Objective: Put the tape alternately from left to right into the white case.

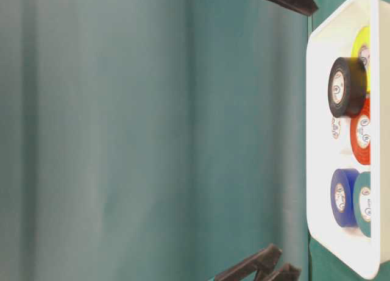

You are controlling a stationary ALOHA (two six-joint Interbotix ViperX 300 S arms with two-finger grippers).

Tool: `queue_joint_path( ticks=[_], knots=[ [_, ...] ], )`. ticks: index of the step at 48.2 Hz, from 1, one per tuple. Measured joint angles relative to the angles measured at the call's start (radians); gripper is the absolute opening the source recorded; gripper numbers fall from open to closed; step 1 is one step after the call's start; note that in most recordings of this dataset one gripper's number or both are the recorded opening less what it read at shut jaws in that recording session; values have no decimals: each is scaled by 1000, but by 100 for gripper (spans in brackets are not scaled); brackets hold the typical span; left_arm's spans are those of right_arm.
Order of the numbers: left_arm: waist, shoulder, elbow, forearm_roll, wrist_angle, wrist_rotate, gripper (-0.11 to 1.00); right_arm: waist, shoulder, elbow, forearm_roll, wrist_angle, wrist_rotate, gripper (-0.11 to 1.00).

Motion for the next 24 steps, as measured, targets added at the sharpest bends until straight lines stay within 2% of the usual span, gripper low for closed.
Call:
queue_joint_path(
  ticks=[24],
  knots=[
    [2,-169,95,0,2,2,99,-2,-166,87,0,0,0,75]
  ],
)
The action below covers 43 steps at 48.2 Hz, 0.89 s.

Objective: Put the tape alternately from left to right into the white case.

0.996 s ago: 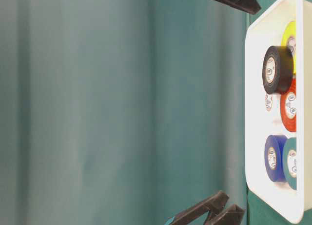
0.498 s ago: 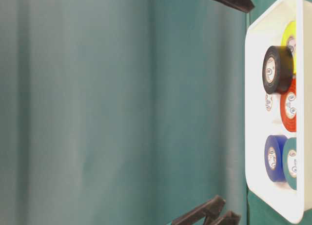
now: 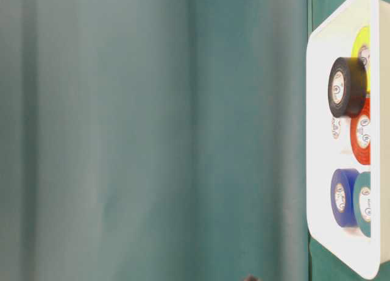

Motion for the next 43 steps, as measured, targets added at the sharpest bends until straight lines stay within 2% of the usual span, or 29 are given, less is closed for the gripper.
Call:
queue_joint_path(
  ticks=[28,43],
  knots=[
    [-2,-327,153,0,2,2,99,0,-273,132,0,2,0,75],
    [0,-457,213,0,51,2,99,2,-420,210,0,3,0,75]
  ],
)
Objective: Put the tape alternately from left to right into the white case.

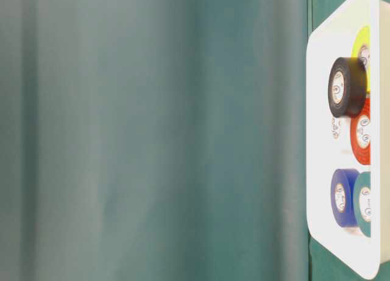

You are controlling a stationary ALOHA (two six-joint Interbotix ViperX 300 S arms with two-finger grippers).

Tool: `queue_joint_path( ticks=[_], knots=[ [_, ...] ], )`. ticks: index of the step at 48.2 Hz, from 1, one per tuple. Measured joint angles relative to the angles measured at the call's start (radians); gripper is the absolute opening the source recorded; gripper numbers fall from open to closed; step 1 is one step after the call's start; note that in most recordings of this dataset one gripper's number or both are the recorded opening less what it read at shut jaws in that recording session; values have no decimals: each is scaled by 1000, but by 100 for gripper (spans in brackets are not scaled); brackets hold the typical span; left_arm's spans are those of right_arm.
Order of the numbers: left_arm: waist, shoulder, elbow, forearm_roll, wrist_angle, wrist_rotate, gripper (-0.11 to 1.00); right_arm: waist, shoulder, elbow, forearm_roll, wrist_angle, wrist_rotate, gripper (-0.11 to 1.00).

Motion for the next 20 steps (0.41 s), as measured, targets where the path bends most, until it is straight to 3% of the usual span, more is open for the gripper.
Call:
queue_joint_path(
  ticks=[20],
  knots=[
    [-2,-104,60,0,37,3,99,0,-97,64,-2,8,0,75]
  ],
)
